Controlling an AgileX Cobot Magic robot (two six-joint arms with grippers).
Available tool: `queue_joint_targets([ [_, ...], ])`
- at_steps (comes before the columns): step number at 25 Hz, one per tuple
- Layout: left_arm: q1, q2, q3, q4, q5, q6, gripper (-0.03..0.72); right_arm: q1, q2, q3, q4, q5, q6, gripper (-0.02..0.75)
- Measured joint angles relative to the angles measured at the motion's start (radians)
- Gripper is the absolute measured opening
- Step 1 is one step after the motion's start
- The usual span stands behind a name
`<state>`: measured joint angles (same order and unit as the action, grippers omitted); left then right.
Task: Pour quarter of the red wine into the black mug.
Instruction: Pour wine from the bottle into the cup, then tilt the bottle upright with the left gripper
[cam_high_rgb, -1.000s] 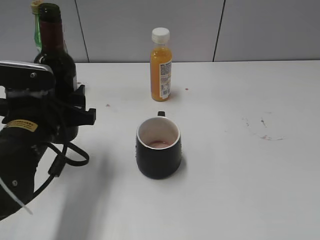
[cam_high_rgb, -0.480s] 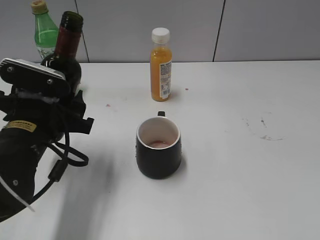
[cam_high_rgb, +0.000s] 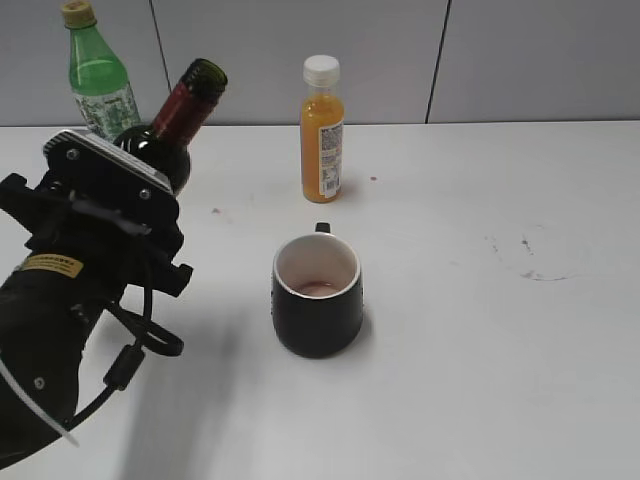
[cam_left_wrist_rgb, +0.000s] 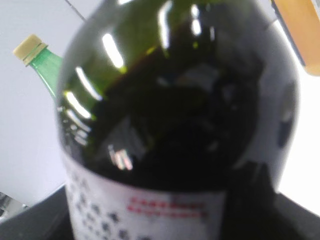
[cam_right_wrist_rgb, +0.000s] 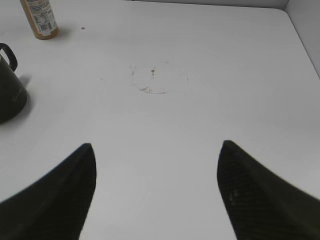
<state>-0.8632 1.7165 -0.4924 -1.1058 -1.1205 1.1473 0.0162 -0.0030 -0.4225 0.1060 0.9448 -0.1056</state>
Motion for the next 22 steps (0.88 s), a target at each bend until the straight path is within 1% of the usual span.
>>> queue_joint_targets([
  [10,0.000,0.000,0.000,-0.015,0.000,0.238,0.541,0.000,0.000,0.000,0.000,0.000,0.000,0.573],
  [22,0.000,0.000,0.000,-0.013,0.000,0.454,0.541,0.000,0.000,0.000,0.000,0.000,0.000,0.573],
])
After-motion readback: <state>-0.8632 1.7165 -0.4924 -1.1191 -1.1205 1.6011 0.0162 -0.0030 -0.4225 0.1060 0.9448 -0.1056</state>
